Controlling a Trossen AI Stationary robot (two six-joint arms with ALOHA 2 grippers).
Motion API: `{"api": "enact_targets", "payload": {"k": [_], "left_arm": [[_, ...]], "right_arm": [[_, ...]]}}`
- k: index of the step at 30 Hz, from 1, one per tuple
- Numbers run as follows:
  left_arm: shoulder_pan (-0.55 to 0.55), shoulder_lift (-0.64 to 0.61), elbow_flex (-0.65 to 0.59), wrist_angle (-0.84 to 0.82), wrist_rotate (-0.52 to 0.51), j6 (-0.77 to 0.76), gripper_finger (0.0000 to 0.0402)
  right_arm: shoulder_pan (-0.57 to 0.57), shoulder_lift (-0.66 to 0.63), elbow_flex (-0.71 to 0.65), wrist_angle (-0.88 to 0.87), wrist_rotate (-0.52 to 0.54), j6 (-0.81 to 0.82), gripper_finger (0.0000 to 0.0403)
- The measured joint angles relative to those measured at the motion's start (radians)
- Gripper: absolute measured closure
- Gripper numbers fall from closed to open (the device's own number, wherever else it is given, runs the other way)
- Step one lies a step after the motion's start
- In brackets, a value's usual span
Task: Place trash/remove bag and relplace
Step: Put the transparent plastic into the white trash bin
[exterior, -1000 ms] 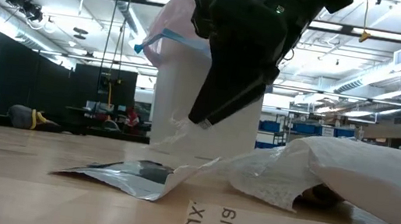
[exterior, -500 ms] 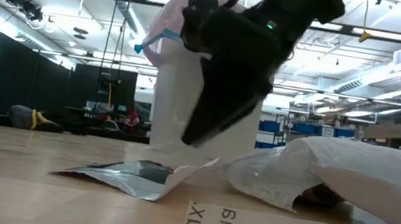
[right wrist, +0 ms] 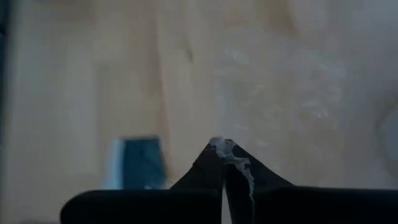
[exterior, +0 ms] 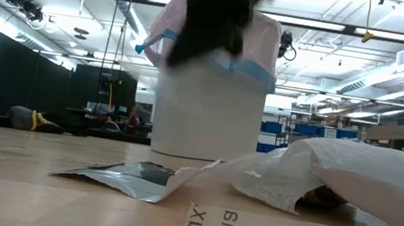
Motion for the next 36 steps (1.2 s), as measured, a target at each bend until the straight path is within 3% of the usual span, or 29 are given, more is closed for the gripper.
{"api": "enact_targets", "payload": {"k": [7,12,16,19,25,29,36], "left_arm": [[0.0,0.0,0.0,-0.001,-0.023,0.001,0.0398],[0.0,0.0,0.0,-0.001,-0.036,0.001,0.0398],[0.0,0.0,0.0,0.002,-0.036,0.001,0.0398],[0.0,0.0,0.0,0.001,-0.036,0.001,0.0398],[0.0,0.003,0.0,0.002,-0.036,0.001,0.0398],[0.0,0.003,0.0,0.002,-0.036,0.0,0.0398],[0.0,0.003,0.0,0.0,-0.036,0.024,0.0398]], "right_arm": [[-0.019,-0.031,0.404,-0.284,0.095,-0.205,0.0403],[-0.065,-0.033,0.634,-0.365,0.134,-0.338,0.0403],[-0.131,-0.032,0.699,-0.418,0.21,-0.463,0.0403],[-0.226,-0.031,0.7,-0.489,0.217,-0.47,0.0403],[-0.391,-0.026,0.64,-0.621,0.091,-0.417,0.0398],[-0.454,-0.03,0.613,-0.715,-0.005,-0.422,0.0353],[-0.41,-0.05,0.623,-0.736,-0.032,-0.467,0.0198]]}}
